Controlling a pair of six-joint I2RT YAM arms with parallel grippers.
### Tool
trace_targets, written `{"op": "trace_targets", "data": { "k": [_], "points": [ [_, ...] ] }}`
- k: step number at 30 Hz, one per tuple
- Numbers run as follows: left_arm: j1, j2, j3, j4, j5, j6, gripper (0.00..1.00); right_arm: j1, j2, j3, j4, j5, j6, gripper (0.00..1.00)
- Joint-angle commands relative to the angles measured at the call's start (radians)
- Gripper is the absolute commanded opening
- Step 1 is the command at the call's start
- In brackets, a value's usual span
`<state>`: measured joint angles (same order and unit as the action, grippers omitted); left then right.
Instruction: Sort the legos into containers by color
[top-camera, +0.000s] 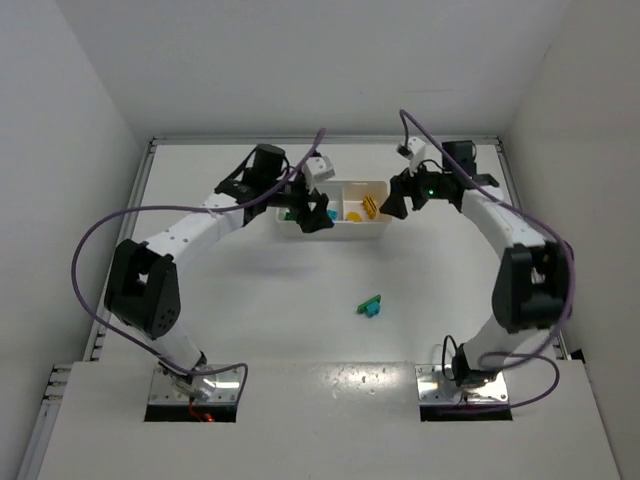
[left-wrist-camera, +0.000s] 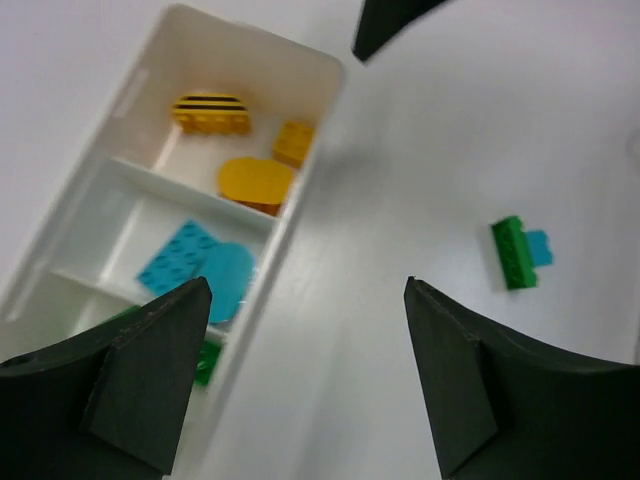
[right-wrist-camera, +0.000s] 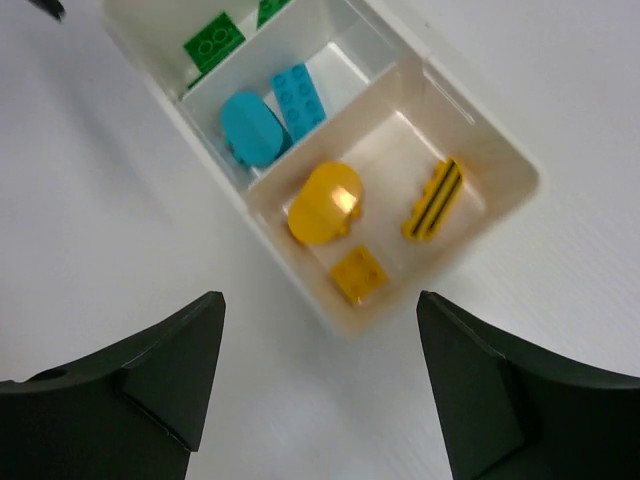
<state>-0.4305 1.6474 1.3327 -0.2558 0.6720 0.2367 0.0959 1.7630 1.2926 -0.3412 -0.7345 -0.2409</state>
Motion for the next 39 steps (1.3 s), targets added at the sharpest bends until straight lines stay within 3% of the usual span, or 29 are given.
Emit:
{"op": "trace_targets", "data": {
  "k": [1,4,6,10,12,20,31,39],
  "points": [
    [-0.085,-0.020,-0.027,-0.071,0.052,0.041,0.82,-0.051,-0.241,-0.134,-0.022,0.097,-0.069,0.78],
    [-0.173,-0.061,-0.091,-0.071,0.005,0.072,0.73,-0.076,-0.402,-0.225,-0.077,0.311,-0.069,0.78],
    [-0.232,-0.072,-0.131,-0.060,-0.058,0.072,0.73,-0.085,-0.453,-0.236,-0.152,0.456,-0.040,0.78],
    [-0.361,-0.110,-0.231,-0.060,-0.187,0.044,0.60,-0.123,-0.545,-0.276,-0.242,0.598,0.003,0.77],
    [-0.395,-0.123,-0.260,-0.060,-0.215,0.033,0.53,-0.134,-0.607,-0.306,-0.272,0.607,0.017,0.77],
    [-0.525,-0.121,-0.349,0.026,-0.316,-0.034,0.49,-0.156,-0.769,-0.349,-0.300,0.607,0.075,0.77],
    [-0.609,0.018,-0.302,0.095,-0.353,-0.117,0.44,-0.174,-0.893,-0.368,-0.370,0.616,0.057,0.77],
    [-0.610,0.098,-0.244,0.107,-0.353,-0.137,0.43,-0.174,-0.924,-0.388,-0.390,0.626,0.048,0.77]
  ]
}}
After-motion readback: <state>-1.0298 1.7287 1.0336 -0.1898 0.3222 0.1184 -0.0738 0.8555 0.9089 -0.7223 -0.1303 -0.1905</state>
